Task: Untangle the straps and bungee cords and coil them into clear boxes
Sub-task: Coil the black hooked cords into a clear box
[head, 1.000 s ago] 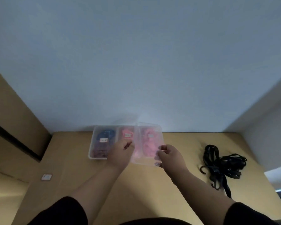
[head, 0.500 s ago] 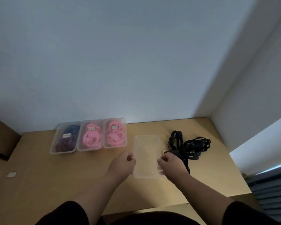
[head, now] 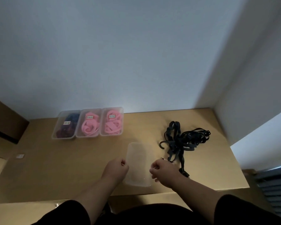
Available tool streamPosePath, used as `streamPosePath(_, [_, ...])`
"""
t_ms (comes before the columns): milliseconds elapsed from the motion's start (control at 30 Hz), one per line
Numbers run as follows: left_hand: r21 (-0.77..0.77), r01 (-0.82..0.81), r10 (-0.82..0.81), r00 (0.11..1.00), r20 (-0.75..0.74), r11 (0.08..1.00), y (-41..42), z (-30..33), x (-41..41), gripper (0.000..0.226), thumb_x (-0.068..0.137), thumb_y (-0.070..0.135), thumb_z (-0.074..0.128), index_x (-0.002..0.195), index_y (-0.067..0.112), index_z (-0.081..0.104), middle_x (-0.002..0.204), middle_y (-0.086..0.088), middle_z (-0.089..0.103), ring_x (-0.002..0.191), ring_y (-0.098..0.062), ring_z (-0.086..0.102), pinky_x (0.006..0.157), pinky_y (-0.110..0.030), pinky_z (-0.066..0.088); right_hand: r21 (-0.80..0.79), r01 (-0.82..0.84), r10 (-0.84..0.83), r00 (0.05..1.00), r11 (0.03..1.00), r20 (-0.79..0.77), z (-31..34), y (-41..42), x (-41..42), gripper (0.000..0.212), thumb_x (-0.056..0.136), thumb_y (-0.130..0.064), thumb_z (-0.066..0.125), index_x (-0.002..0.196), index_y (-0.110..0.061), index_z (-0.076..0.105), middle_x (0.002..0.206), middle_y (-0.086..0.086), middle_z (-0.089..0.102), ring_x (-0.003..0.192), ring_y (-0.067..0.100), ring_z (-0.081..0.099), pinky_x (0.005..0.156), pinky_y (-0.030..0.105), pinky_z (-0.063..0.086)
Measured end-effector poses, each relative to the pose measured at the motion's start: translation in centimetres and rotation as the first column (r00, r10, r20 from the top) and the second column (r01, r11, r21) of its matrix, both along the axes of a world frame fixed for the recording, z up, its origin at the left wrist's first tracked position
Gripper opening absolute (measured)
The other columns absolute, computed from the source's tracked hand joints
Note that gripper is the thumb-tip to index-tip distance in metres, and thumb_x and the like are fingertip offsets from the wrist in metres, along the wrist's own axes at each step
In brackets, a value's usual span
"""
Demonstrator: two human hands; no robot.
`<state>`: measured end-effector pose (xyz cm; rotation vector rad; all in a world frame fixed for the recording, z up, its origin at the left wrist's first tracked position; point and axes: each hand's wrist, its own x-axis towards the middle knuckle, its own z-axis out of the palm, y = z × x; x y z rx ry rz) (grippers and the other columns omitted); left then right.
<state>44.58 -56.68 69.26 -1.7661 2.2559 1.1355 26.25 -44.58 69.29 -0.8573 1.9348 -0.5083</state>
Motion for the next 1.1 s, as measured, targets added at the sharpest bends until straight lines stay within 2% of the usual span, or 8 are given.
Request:
streamPosePath(167, [-0.125,-0.016,0.023,0.998,0.057,0.992,-0.3,0.6,-1.3,0.042,0.088,0.030,0.058,0.126,0.012,0.059,0.119,-0.007,0.059,0.108,-0.026,0.057,0.089,-0.035,0.049,-0.072,0.042,-0.047,0.996,0.997,-0.075,0.2,0.8,-1.7,0.012,0.098,-0.033,0.059,0.104,-0.024,0.064,0.091,-0.004,0.070,0.083,0.011,0.069,0.081,0.039,0.062])
streamPosePath(300, [-0.237,0.048,-0.042,0.999,0.029,0.970,-0.2,1.8,-3.8,0.031,0.088,0.025,0.057,0.117,0.015,0.061,0.113,-0.006,0.060,0.106,-0.029,0.056,0.090,-0.037,0.048,-0.167,0.150,-0.178,0.969,0.975,-0.173,1.6,1.3,-6.0,0.008,0.096,-0.030,0.059,0.101,-0.026,0.065,0.089,-0.007,0.068,0.082,0.010,0.064,0.072,0.034,0.058])
streamPosePath(467, [-0.333,0.294,-0.331,0.942,-0.058,0.896,-0.3,3.5,-9.0,0.010,0.089,0.016,0.059,0.094,0.013,0.068,0.094,-0.003,0.067,0.091,-0.023,0.057,0.077,-0.033,0.042,-0.226,0.157,-0.223,0.926,0.961,-0.305,2.9,2.9,-11.6,0.008,0.096,-0.028,0.057,0.101,-0.031,0.061,0.086,-0.016,0.061,0.078,0.000,0.055,0.059,0.019,0.041])
streamPosePath(600, [-0.317,0.449,-0.474,0.880,-0.002,0.836,0.6,4.3,-14.3,0.015,0.089,0.017,0.052,0.078,0.016,0.062,0.079,0.002,0.059,0.075,-0.019,0.055,0.058,-0.027,0.040,-0.235,0.087,-0.181,0.890,0.968,-0.418,2.7,3.5,-14.3,0.016,0.094,-0.022,0.055,0.106,-0.021,0.066,0.098,-0.005,0.065,0.090,0.013,0.062,0.078,0.037,0.057])
streamPosePath(700, [-0.271,0.524,-0.535,0.844,0.036,0.808,1.5,3.7,-17.4,0.014,0.093,0.016,0.050,0.082,0.017,0.059,0.083,0.003,0.055,0.078,-0.020,0.055,0.062,-0.028,0.043,-0.182,-0.005,-0.094,0.842,0.983,-0.530,2.1,3.4,-15.6,0.038,0.094,-0.030,0.058,0.132,-0.023,0.057,0.131,0.000,0.055,0.127,0.022,0.048,0.106,0.038,0.044])
streamPosePath(767, [-0.250,0.565,-0.570,0.819,0.059,0.786,1.8,3.4,-19.0,0.015,0.095,0.018,0.050,0.084,0.027,0.055,0.086,0.007,0.053,0.083,-0.019,0.056,0.067,-0.027,0.042,-0.148,-0.093,-0.014,0.803,0.985,-0.596,1.7,3.1,-16.2,0.049,0.093,-0.036,0.058,0.141,-0.027,0.049,0.143,-0.001,0.047,0.138,0.023,0.038,0.115,0.040,0.034])
streamPosePath(933, [-0.162,0.597,-0.572,0.801,0.177,0.786,1.5,2.0,-21.8,0.022,0.097,0.016,0.048,0.115,0.018,0.061,0.109,0.001,0.059,0.098,-0.021,0.058,0.080,-0.032,0.049,-0.034,-0.294,0.200,0.727,0.955,-0.657,0.4,1.7,-17.4,0.064,0.092,-0.045,0.060,0.150,-0.029,0.038,0.158,-0.003,0.033,0.149,0.023,0.026,0.121,0.043,0.021])
streamPosePath(1100, [-0.143,0.672,-0.586,0.714,0.383,0.726,0.9,0.8,-22.2,0.012,0.096,0.015,0.044,0.093,0.022,0.053,0.092,0.003,0.057,0.089,-0.022,0.056,0.080,-0.038,0.050,0.053,-0.224,0.212,0.788,0.973,-0.578,-1.3,1.9,-18.3,0.066,0.094,-0.043,0.060,0.153,-0.032,0.033,0.156,-0.002,0.036,0.144,0.023,0.032,0.118,0.044,0.033])
